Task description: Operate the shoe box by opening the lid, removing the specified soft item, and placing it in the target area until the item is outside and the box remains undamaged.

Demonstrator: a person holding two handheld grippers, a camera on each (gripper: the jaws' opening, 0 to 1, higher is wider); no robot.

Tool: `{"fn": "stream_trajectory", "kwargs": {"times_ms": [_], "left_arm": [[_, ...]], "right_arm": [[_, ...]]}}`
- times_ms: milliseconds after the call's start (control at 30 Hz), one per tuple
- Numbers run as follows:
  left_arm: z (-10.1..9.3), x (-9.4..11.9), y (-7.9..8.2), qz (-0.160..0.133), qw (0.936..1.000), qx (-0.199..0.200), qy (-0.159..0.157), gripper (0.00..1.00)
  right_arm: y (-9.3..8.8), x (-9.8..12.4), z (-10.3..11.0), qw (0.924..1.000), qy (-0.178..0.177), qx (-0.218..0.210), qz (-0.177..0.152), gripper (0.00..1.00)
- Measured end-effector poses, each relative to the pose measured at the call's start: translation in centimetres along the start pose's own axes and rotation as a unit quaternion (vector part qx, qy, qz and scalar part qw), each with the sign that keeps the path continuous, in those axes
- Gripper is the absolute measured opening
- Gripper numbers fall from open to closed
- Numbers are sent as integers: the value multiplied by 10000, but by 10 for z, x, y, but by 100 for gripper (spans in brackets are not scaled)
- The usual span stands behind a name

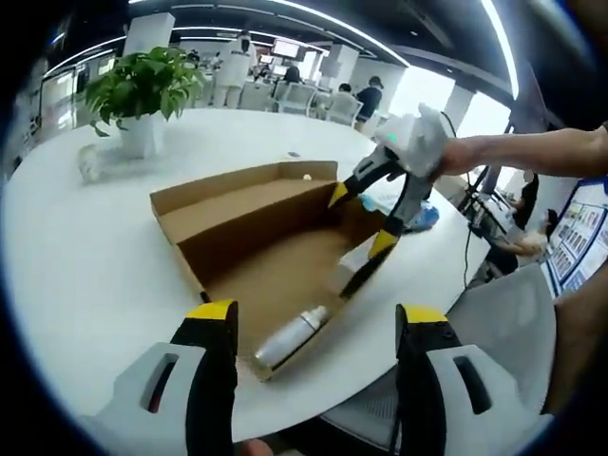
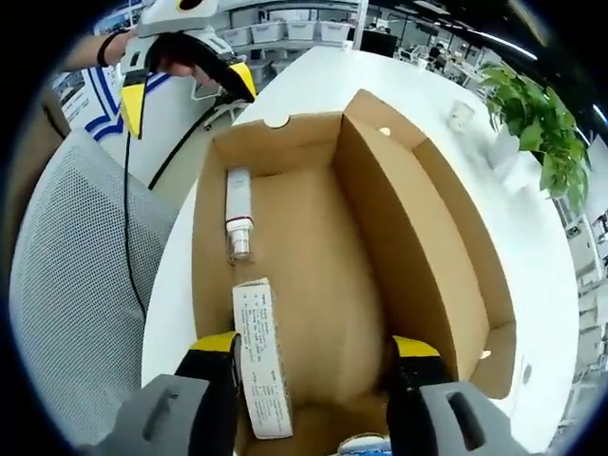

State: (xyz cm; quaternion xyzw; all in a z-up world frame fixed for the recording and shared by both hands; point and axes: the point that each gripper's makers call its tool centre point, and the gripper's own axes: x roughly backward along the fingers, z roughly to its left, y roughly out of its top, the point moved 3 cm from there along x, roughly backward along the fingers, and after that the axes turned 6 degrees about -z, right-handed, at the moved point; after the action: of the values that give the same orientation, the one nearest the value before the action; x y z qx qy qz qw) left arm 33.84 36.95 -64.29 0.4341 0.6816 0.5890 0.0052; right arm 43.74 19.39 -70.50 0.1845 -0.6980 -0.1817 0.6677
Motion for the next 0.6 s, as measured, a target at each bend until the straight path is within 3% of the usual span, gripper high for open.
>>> {"fn": "stream_trajectory", "kwargs": {"times_ms": [133,233,300,600], "left_arm": [[-1,-2,0,6,10000,3,-22,67],[-3,-4,-1,14,10000,1,-41,67],[-4,-4,-1,31,10000,-14,-50,67],[0,-1,1,13,10000,-2,-2,67]], "right_arm": [[1,2,3,9999,42,113,34,56],[4,-1,19,9986,520,93,-68,54],[3,-5,19,9985,461,303,1,48],[-1,-24,21,9956,455,680,466,41]]}}
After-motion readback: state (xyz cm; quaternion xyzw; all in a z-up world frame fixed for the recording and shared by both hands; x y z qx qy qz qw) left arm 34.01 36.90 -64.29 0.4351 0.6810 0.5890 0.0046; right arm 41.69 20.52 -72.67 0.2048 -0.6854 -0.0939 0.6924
